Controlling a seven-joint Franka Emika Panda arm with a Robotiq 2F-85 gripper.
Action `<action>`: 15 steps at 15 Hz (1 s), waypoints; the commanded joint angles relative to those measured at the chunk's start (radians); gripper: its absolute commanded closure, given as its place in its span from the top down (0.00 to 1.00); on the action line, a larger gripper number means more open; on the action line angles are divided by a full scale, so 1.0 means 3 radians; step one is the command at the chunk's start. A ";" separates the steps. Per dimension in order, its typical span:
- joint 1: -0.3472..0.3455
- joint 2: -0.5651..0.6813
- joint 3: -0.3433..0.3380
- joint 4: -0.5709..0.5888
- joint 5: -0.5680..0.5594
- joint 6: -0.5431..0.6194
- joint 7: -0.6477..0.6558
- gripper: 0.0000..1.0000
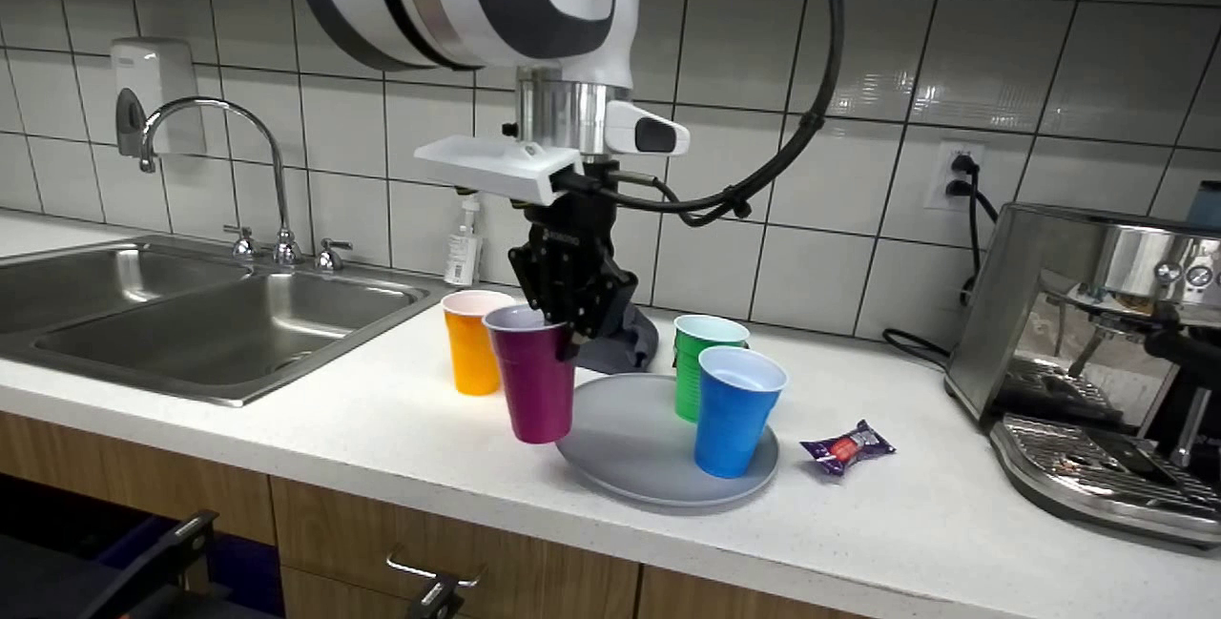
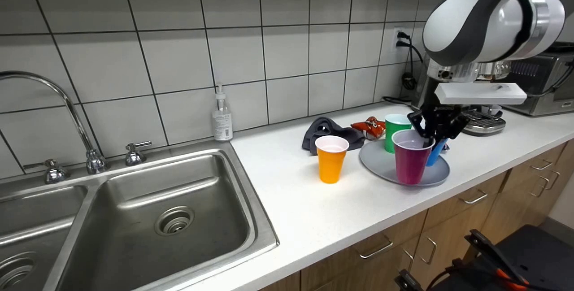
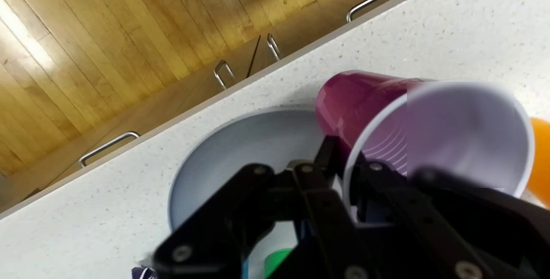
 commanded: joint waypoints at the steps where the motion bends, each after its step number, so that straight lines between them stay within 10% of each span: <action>1: -0.0082 -0.0042 -0.0093 0.0110 0.0136 -0.0103 -0.0133 0.02; 15: -0.0111 0.0621 -0.0240 0.0570 0.0640 -0.0007 -0.0080 0.02</action>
